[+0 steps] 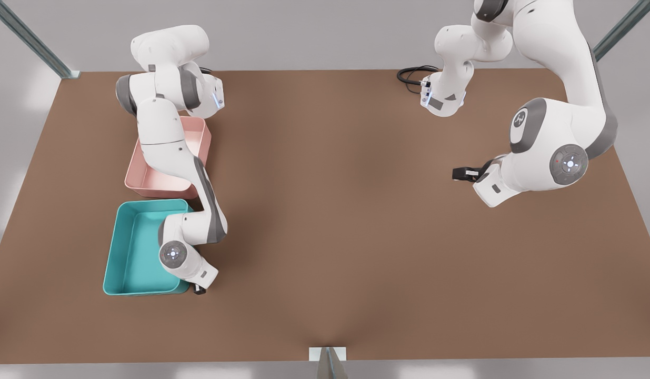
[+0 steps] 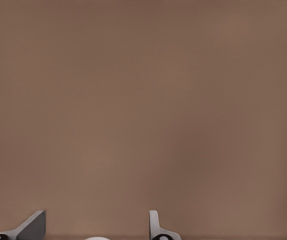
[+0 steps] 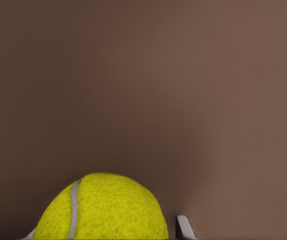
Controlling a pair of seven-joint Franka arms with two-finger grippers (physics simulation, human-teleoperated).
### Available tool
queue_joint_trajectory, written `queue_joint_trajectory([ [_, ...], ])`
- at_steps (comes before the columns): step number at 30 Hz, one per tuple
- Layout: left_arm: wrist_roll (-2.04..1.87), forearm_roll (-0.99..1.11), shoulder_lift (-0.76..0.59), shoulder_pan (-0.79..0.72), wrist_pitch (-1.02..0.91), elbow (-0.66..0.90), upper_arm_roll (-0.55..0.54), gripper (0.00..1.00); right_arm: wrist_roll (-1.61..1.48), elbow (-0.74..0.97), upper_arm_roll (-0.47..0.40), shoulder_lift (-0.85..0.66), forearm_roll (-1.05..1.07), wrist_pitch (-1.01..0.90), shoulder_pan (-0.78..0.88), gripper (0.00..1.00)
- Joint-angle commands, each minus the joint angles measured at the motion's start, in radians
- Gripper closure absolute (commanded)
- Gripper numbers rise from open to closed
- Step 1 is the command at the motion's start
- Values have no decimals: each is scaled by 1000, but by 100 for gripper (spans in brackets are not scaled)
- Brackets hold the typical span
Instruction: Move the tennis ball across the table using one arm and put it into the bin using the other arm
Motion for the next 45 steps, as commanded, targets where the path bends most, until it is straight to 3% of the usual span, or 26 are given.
queue_joint_trajectory([
  [1,-17,1,-1,-1,-1,1,0,0,3,1,0,-3,1,12,-1,38],
  [2,-17,1,-3,-1,-3,1,0,0,3,1,0,-3,1,10,-1,46],
  [14,-18,1,-3,-1,-3,1,0,0,9,13,6,-24,44,-19,7,46],
  [24,-18,2,-3,-1,-3,2,0,0,-17,-59,-9,-283,29,-362,-65,46],
  [27,-18,2,-3,-1,-3,4,0,0,-5,-69,-134,-273,30,-370,-80,46],
  [29,-34,1,-4,-2,-3,4,-2,0,-3,-69,-134,-237,36,-347,-109,46],
  [30,-38,2,-4,1,-12,4,-12,0,0,-69,-134,-231,42,-335,-108,17],
  [31,-38,2,-4,1,-21,5,-12,0,0,-69,-134,-227,44,-332,-105,0],
  [35,-37,2,-4,3,-21,5,-12,0,1,-69,-129,-225,53,-325,-91,0],
  [37,-37,2,-4,3,-23,5,-12,0,256,-69,-129,-225,92,-344,-93,0],
  [38,-37,2,-4,3,-23,5,-12,0,626,-58,-123,-228,101,-382,-90,0],
  [40,-37,7,-4,3,-18,5,-12,0,1439,126,-126,-233,93,-686,-39,0],
  [41,-37,28,-4,-1,-17,5,-14,0,1731,168,-135,-240,67,-733,-25,0],
  [42,-37,30,-4,-1,-17,5,-14,0,1762,185,-131,-298,-49,-740,10,0],
  [45,-37,28,-10,4,-24,5,-14,0,1782,208,-123,-467,-59,-916,15,0],
])
